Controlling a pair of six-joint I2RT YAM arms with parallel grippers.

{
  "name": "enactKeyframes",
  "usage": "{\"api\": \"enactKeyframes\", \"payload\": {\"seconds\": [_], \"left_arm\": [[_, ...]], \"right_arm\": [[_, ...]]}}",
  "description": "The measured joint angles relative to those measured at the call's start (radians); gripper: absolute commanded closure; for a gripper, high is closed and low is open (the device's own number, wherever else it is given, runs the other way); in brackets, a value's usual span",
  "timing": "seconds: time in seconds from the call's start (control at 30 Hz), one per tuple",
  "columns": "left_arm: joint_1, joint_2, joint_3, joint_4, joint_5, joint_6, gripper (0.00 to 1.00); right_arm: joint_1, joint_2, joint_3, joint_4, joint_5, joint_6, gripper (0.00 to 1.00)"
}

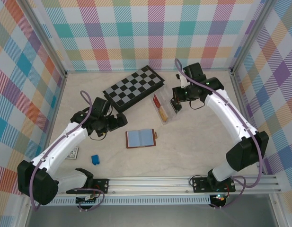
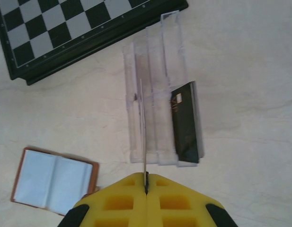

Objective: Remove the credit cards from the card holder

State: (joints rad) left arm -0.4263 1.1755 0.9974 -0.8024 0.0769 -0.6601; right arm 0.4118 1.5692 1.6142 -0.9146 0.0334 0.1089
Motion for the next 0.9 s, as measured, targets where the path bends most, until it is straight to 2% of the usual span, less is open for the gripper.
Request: {"api": "enactKeyframes", "payload": {"seconds": [0.43,0.9], "left_arm": [[0.019,0.033,-0.011,-0.008,-0.015,0.003,0.0],[0.023,0.076,-0.028,0.006,0.03,0.003,0.0]], "right_arm": [[-0.072,0.188,0.113,-0.05,-0.045,-0.2,1.0],[-0.077,0.322,0.164,-0.145,-0.045,-0.249,0.99]]}}
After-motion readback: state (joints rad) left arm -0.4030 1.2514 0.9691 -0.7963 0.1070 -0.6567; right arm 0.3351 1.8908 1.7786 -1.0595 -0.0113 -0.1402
